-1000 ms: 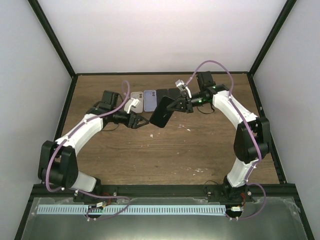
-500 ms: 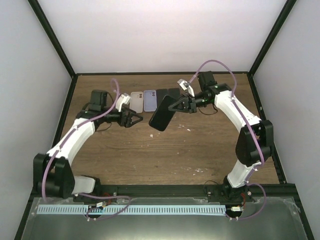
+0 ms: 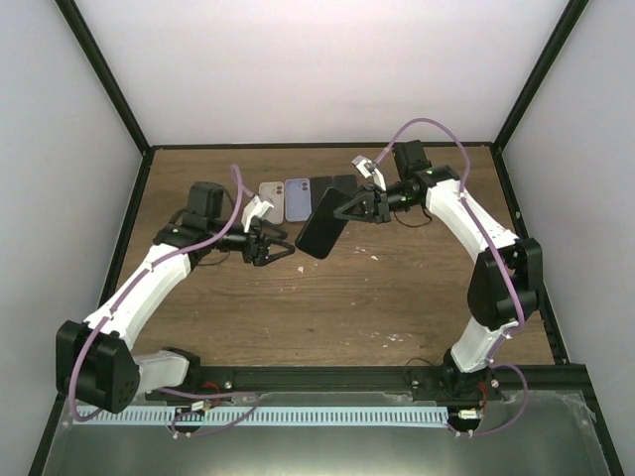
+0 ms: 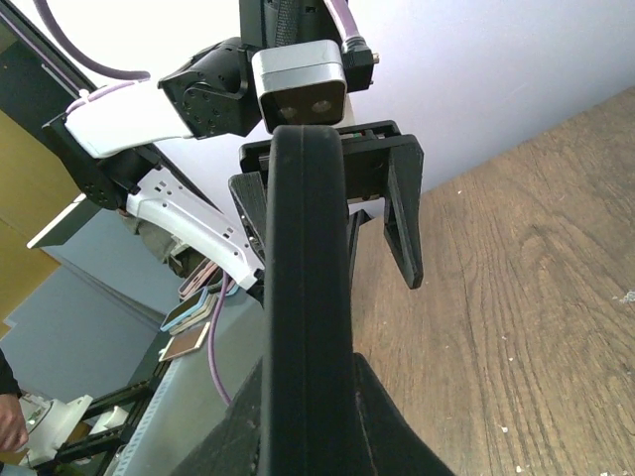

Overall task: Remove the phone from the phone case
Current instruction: Remove the phone case from the phone.

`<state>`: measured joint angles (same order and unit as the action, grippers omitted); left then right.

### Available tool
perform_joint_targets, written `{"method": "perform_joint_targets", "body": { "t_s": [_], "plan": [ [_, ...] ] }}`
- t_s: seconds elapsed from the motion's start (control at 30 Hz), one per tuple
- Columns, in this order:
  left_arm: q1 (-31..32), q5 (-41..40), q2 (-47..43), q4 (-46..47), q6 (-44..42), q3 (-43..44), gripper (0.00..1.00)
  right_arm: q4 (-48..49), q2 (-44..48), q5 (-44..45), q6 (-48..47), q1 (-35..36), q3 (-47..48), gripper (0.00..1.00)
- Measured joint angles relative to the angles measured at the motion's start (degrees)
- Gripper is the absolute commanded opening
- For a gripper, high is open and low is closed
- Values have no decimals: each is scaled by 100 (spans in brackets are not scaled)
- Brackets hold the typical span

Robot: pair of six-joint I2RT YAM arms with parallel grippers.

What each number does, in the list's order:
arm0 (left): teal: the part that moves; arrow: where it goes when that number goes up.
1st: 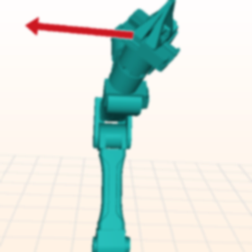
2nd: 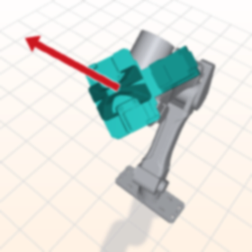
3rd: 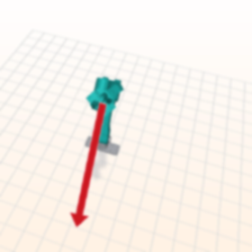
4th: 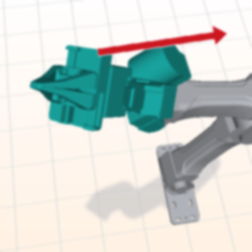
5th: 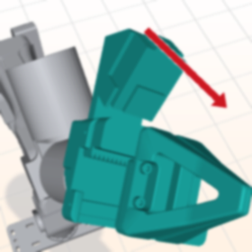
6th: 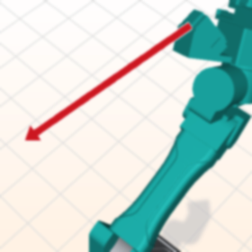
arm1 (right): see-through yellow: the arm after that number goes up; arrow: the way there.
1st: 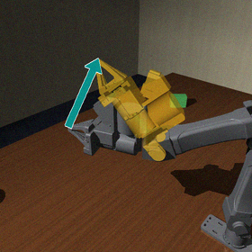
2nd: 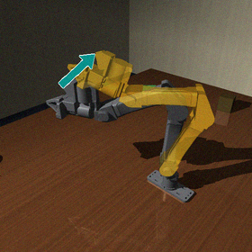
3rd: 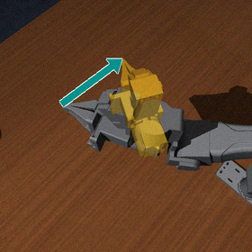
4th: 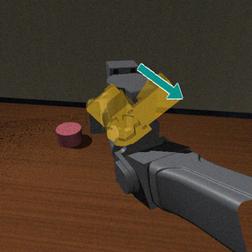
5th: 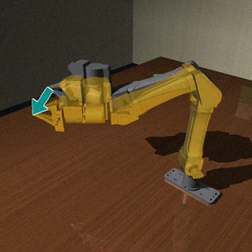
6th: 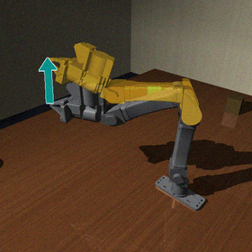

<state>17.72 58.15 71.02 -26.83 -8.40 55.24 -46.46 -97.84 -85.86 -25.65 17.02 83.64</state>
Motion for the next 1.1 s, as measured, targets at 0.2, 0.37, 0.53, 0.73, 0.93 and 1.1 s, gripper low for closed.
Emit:
{"method": "perform_joint_targets", "body": {
  "t_s": [0.2, 0.37, 0.53, 0.73, 0.93, 1.1],
  "plan": [
    [83, -166, 92, 96, 87, 2, 71, -17, 0, 0, -31, 7, 0, 1],
    [98, -321, 221, 120, 116, 4, 68, -94, 0, 48, -138, 20, 0, 1],
    [109, -463, 297, 138, 166, 2, 64, -164, 0, 175, -299, 20, 0, 1],
    [125, -688, 450, 190, 345, 2, 60, -313, -2, 332, -634, 35, 0, 1],
    [114, -752, 581, 492, 632, -9, 55, -409, -22, 422, -938, 44, 66, 1],
    [192, -492, 710, 761, 662, 72, 52, -505, -85, 442, -992, 44, 170, 1]
  ]
}}
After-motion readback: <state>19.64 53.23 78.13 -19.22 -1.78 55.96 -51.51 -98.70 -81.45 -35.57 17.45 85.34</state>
